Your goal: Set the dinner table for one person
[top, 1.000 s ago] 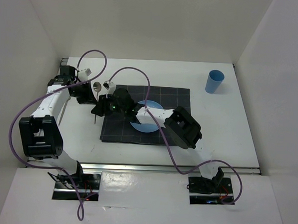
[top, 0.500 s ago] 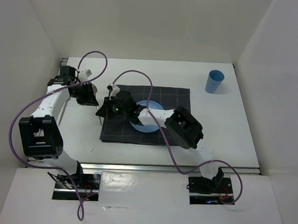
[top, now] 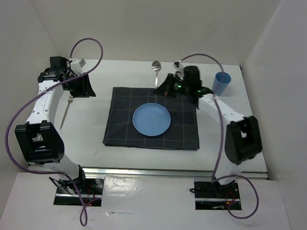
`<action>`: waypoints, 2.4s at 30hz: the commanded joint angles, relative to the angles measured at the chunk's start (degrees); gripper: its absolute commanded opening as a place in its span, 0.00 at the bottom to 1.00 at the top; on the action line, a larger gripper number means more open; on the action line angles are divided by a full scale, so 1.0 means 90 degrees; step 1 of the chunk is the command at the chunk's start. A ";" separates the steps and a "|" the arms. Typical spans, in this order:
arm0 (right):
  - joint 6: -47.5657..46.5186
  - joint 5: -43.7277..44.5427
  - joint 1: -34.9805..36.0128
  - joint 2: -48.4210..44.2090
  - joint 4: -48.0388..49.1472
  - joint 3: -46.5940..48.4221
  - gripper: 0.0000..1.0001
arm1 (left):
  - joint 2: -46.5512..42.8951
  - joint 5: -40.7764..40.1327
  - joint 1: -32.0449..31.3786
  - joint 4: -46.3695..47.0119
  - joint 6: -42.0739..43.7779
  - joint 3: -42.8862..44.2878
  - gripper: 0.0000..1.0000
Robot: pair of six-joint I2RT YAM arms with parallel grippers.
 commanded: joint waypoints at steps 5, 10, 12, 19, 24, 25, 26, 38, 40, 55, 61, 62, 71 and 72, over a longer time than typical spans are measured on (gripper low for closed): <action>-0.0818 -0.2234 -0.1914 -0.1516 -0.2343 -0.1386 0.00 | -0.0041 -0.0094 0.0486 -0.0230 0.0116 0.0111 0.50; -0.1171 -0.2293 -0.2093 -0.1449 -0.2550 -0.2197 0.00 | -0.0041 0.0081 0.0545 -0.0230 0.0116 0.0122 0.50; -0.1229 -0.2293 -0.2238 -0.1390 -0.2549 -0.2257 0.00 | -0.0041 0.0082 0.0545 -0.0230 0.0174 0.0121 0.50; -0.1815 -0.2089 -0.2728 -0.0844 -0.2784 -0.2257 0.00 | -0.0041 0.0140 0.0545 -0.0289 0.0174 0.0121 0.50; -0.1786 -0.2215 -0.2855 -0.0151 -0.2355 -0.2696 0.00 | 0.0027 0.0140 0.0545 -0.0230 0.0174 0.0121 0.50; -0.1786 -0.2215 -0.2855 -0.0082 -0.2277 -0.2696 0.00 | 0.0027 0.0140 0.0545 -0.0230 0.0174 0.0121 0.50; -0.1786 -0.2215 -0.2855 -0.0013 -0.2218 -0.2774 0.00 | 0.0027 0.0140 0.0545 -0.0230 0.0174 0.0121 0.50; -0.1444 -0.2244 -0.2982 0.0261 -0.1710 -0.3282 0.21 | -0.0040 0.0082 0.0545 -0.0289 0.0174 0.0180 0.50; -0.1444 -0.2099 -0.2982 0.0329 -0.1632 -0.3351 0.23 | -0.0041 0.0082 0.0545 -0.0289 0.0174 0.0121 0.50; -0.1561 -0.1045 -0.2982 -0.0011 -0.2508 -0.2990 0.48 | 0.0018 0.0140 0.0545 -0.0289 0.0291 0.0063 0.50; -0.1503 -0.0215 -0.2846 -0.0539 -0.2998 -0.2804 0.50 | 0.0018 0.0208 0.0604 -0.0289 0.0291 0.0063 0.50; -0.1503 -0.0029 -0.2729 -0.0540 -0.3202 -0.2717 0.50 | 0.0018 0.0209 0.0604 -0.0347 0.0291 0.0063 0.50; -0.1258 0.2704 -0.1284 -0.0619 -0.3780 -0.1701 0.51 | 0.0203 0.0267 0.0604 -0.0406 0.0291 0.0248 0.50; -0.1258 0.2948 -0.1002 -0.0531 -0.3857 -0.1594 0.51 | 0.0203 0.0267 0.0604 -0.0406 0.0291 0.0248 0.50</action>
